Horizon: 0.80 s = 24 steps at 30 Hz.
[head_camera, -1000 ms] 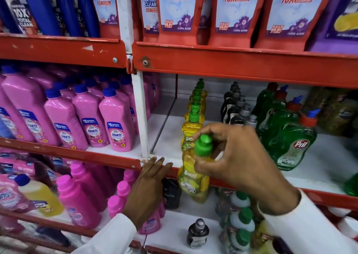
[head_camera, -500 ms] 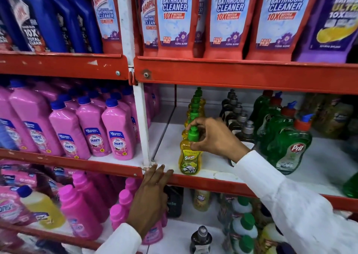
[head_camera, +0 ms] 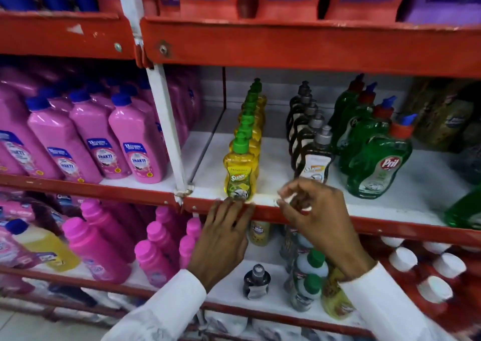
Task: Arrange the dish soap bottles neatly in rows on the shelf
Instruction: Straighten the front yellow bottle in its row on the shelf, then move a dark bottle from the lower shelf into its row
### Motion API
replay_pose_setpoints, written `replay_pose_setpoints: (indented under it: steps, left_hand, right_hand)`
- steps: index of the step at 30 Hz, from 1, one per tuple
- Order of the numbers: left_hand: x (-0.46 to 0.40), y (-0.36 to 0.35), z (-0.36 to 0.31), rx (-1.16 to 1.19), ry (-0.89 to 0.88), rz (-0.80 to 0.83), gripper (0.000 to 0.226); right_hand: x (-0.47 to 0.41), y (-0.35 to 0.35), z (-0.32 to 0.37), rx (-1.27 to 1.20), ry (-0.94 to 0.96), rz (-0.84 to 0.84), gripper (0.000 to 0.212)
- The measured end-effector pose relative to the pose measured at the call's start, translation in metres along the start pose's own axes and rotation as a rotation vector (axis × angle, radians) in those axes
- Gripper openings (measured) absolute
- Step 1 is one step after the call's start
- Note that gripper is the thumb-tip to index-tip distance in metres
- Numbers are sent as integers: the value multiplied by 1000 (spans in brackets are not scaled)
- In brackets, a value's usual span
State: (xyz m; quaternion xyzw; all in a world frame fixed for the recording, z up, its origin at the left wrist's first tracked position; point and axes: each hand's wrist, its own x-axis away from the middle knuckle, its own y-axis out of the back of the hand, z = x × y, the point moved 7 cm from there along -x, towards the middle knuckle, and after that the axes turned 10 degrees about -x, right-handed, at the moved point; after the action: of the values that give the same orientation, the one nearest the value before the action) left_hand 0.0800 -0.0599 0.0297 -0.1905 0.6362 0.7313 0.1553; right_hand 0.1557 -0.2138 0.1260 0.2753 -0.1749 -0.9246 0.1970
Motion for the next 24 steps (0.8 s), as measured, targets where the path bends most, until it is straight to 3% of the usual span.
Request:
replay_pose_setpoints:
  steps: [3,7,11,14,18,24]
  left_hand:
    - [-1,-11,-2,19,6,15,63]
    - [-1,-12,-2,63,17,47,64]
    - [0,-8,-1,97,37,60,65]
    - [-1,-6,-1,108,56,85,68]
    - [-2,-3,-2,114,56,101,72]
    - [-2,1,8,89,21,77,65]
  right_hand:
    - [47,-26,-62,-63,-202,54,20]
    - [84,-86,-128,99,-374,223,28]
    - [92,-133,-156,154,-438,375,46]
    - [90,-145,-163,230,-431,438,35]
    - [87,-137,-160,239,-423,441,26]
    - [64,-52,-78,197,-332,228,30]
